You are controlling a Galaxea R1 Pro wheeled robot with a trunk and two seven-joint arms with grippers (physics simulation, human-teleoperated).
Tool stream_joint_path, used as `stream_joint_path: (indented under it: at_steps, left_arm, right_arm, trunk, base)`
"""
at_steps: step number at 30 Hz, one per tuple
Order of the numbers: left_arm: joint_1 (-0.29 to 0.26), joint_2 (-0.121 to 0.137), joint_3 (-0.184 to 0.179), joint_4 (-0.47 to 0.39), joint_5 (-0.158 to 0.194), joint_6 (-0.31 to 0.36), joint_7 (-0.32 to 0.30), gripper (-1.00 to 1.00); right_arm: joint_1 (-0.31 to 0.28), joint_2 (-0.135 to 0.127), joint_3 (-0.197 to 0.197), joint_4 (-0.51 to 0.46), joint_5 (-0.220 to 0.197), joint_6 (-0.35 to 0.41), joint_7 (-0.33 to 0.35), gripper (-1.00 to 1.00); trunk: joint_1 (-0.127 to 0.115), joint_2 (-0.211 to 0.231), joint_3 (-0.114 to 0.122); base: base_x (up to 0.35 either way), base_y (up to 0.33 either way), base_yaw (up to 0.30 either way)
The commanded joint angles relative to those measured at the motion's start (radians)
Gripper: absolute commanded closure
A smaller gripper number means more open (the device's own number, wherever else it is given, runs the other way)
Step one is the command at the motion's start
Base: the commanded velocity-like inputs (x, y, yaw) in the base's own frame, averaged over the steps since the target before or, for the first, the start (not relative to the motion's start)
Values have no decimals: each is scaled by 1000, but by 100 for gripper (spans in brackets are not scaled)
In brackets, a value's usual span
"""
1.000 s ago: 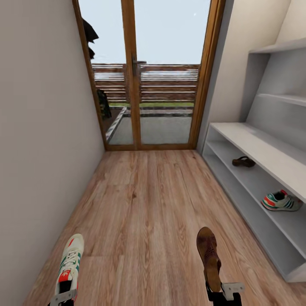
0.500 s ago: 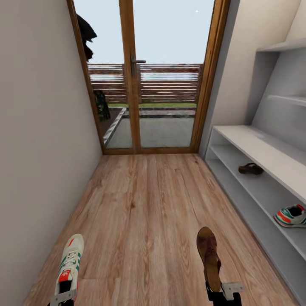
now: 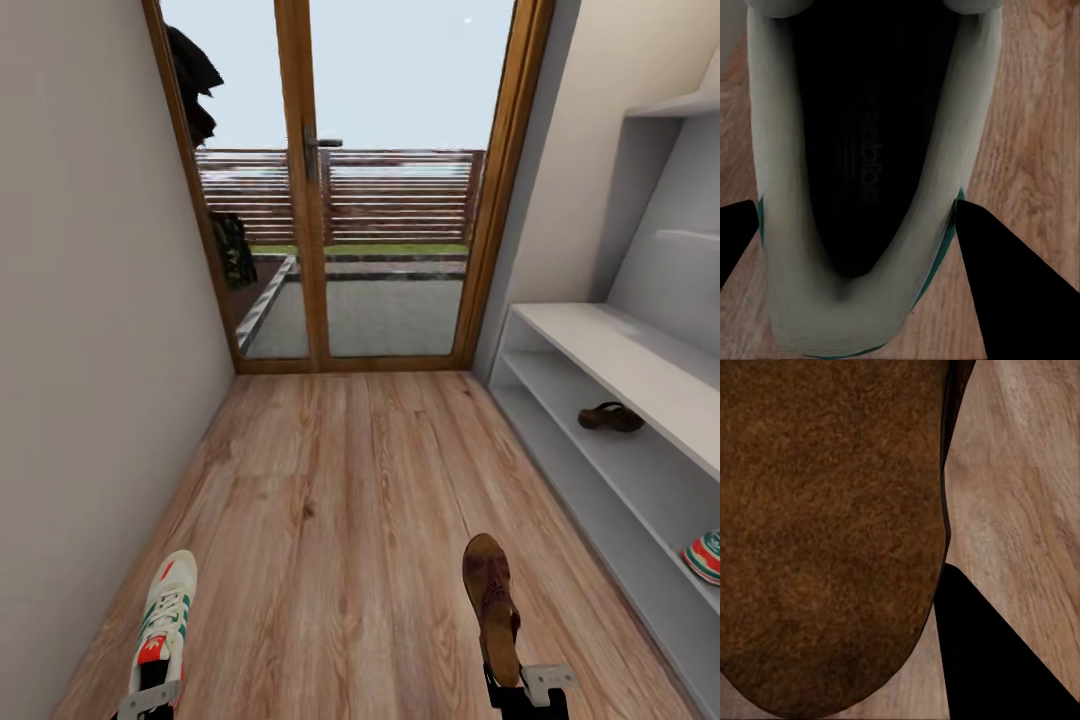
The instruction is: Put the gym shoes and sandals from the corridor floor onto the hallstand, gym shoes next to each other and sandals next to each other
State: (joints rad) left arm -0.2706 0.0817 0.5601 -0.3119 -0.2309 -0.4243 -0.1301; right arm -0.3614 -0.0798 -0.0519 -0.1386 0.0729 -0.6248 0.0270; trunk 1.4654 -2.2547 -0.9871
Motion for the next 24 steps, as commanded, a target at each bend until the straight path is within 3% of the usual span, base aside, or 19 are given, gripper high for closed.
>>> stream_joint_path:
  at_steps: [1, 24]
  left_arm:
    - [-1, 0, 9, 1, -8, -4, -6, 100]
    - [-1, 0, 9, 1, -8, -4, -6, 100]
  right_arm:
    - [-1, 0, -6, 1, 4, -3, 5, 100]
    - [-1, 0, -8, 1, 4, -3, 5, 100]
  trunk:
    - [0, 0, -1]
    - [0, 0, -1]
  base:
    - [340, 0, 0]
    - [340, 0, 0]
